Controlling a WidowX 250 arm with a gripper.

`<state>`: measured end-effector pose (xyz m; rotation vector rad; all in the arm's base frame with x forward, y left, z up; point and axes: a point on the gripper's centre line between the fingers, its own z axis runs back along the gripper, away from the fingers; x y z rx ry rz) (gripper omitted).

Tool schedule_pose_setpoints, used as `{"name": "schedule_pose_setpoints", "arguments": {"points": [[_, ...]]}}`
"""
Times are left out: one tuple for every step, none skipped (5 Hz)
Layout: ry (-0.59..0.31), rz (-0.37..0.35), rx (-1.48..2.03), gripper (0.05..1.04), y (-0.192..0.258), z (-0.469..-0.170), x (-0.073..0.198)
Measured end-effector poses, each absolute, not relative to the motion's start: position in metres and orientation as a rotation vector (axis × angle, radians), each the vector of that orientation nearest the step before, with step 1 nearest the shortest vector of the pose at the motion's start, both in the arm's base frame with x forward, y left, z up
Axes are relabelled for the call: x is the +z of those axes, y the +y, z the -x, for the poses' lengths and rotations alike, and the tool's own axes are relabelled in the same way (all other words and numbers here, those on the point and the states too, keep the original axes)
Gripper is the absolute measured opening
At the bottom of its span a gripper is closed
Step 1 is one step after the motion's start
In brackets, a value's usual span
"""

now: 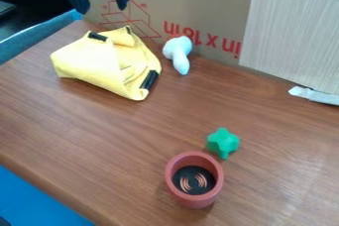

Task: Unfold the cloths from the top to the bottom

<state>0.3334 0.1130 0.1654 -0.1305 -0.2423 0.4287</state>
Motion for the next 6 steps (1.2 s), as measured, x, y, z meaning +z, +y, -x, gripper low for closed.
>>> {"name": "schedule_pose_setpoints", "arguments": {"points": [[-0.208, 0.138, 0.441, 1.001, 0.113, -0.334, 0.154], [-0.187, 0.124, 0.479, 1.001, 0.121, -0.343, 0.146], [-0.178, 0.104, 0.549, 1.001, 0.133, -0.351, 0.141], [-0.225, 0.032, 0.612, 1.001, 0.147, -0.360, 0.137], [-0.322, -0.079, 0.709, 1.001, 0.153, -0.370, 0.127], [-0.401, -0.144, 0.754, 1.001, 0.166, -0.373, 0.120]]}}
